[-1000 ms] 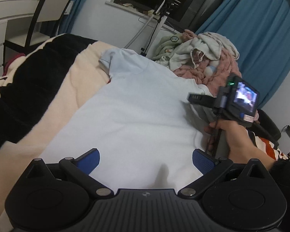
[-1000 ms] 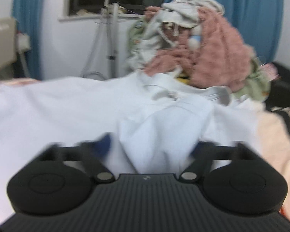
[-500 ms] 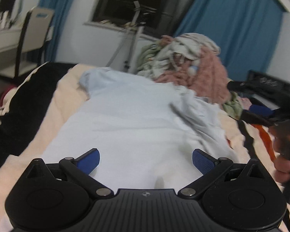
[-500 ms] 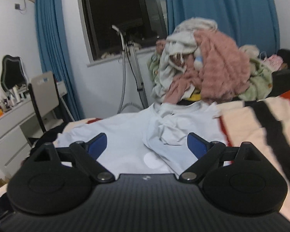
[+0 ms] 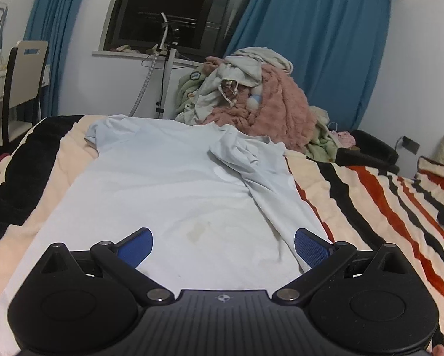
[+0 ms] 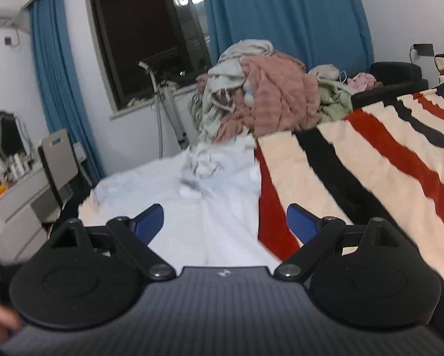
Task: Fold clothes
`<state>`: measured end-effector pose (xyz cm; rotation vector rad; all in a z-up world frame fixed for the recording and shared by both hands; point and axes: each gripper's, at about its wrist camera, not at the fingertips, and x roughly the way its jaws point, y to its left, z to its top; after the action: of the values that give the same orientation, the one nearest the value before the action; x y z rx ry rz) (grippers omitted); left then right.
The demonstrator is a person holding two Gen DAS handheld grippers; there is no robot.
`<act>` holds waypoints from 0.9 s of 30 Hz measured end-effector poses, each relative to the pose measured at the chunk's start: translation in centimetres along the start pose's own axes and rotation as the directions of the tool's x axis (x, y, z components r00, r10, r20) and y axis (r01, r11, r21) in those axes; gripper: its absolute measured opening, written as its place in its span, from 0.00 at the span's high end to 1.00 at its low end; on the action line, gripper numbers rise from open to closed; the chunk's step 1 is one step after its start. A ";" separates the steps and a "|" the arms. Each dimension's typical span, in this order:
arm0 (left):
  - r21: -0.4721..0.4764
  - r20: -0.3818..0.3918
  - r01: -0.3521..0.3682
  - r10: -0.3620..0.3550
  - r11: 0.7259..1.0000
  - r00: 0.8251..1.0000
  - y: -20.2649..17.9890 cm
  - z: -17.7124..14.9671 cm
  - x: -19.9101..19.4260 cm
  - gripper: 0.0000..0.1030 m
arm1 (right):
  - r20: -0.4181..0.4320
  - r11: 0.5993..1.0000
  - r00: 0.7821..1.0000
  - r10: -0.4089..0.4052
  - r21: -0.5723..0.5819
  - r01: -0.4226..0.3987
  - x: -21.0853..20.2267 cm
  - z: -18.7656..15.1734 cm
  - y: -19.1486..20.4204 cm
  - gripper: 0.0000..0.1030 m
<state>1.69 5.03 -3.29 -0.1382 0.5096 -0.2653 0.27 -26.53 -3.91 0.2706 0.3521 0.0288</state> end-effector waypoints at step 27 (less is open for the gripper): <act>0.233 -0.127 0.107 -0.079 0.967 0.989 -9.3 -5.4 -0.2 0.12 | 0.092 0.985 0.989 -0.114 0.141 0.101 -2.3 1.7 -6.5 0.12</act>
<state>-3.16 -4.13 -6.01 0.0892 0.5840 -0.4268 -1.45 -33.38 -3.31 0.3860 0.2694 -0.1153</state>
